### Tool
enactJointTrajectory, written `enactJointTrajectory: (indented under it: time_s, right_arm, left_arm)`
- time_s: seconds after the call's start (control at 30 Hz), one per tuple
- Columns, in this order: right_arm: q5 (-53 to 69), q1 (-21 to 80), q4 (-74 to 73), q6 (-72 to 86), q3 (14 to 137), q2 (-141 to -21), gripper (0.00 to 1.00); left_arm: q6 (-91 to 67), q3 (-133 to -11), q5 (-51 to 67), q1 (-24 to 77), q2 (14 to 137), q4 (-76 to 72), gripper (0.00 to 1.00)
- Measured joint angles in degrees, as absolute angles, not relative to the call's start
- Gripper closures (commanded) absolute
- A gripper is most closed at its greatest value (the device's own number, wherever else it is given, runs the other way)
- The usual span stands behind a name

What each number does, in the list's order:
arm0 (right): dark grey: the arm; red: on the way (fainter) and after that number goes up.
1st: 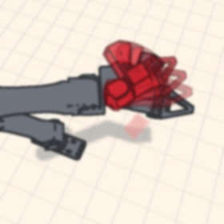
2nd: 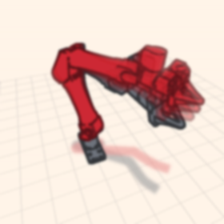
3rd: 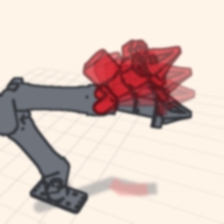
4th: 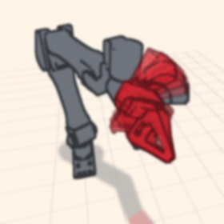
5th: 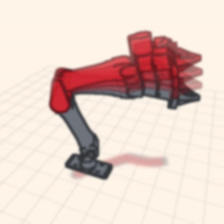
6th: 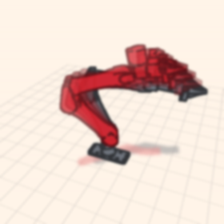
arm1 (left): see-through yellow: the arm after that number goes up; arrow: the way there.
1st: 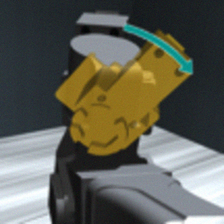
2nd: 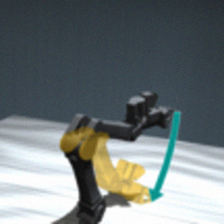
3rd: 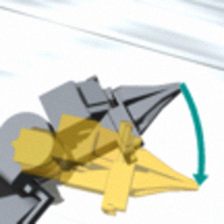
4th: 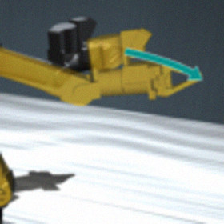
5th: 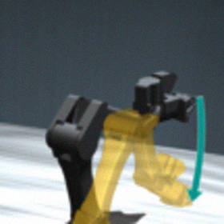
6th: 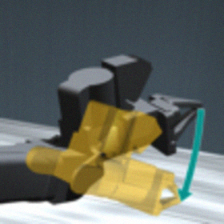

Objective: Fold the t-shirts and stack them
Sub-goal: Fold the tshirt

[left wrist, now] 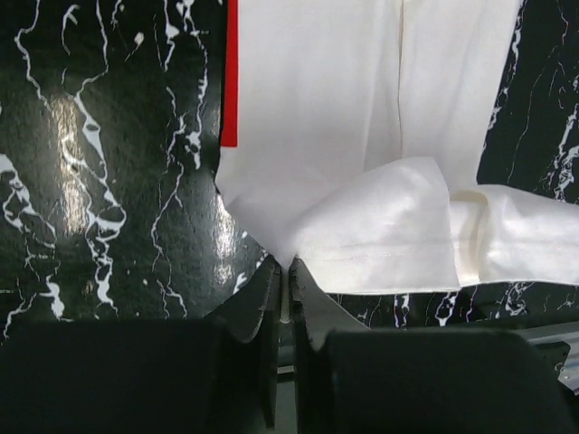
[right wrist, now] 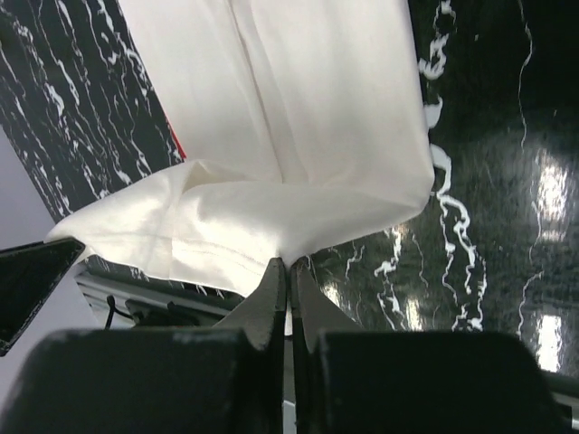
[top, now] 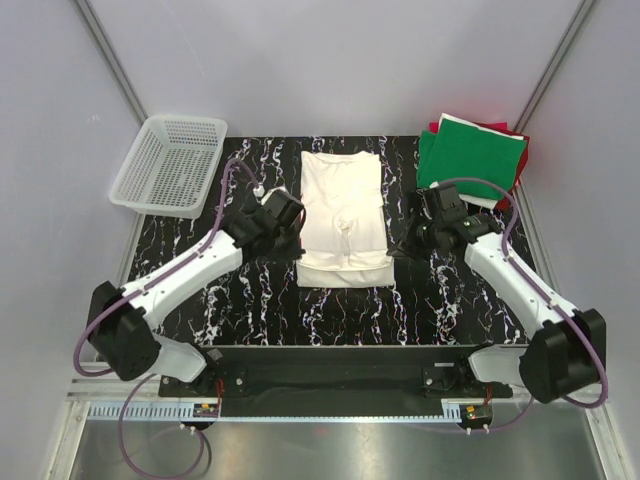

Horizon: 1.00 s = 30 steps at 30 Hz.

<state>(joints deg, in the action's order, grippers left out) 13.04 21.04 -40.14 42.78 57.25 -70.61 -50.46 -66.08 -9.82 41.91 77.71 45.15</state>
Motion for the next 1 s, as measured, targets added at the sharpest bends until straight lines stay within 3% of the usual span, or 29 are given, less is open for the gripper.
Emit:
enactJointTrajectory:
  time_s: [0.67,0.77,0.8,0.87,0.9,1.0]
  right_arm:
    - [17.69,14.39,-34.46,35.16,69.78,-96.16,1.00]
    - [18.39,13.78,-33.23,35.16,69.97,-99.85,0.91]
    - [18.72,13.63,-33.06,35.09,70.19,-101.10,0.77]
    - [19.33,13.28,-33.10,34.59,72.40,-104.99,0.64]
    - [19.49,13.08,-33.41,34.24,74.06,-107.02,0.52]
    - [19.57,12.34,-35.66,33.23,80.95,-112.33,0.41]
  left_arm:
    - [-37.08,-86.19,0.36,29.89,104.66,44.36,0.89]
    - [-36.05,-87.96,1.96,28.75,109.12,44.45,0.88]
    - [-35.77,-88.92,2.48,28.34,111.04,44.56,0.87]
    - [-35.33,-91.07,3.25,27.57,114.69,45.15,0.83]
    - [-35.14,-92.01,3.53,27.14,116.42,45.32,0.71]
    - [-33.95,-97.73,5.13,25.39,121.25,49.01,0.53]
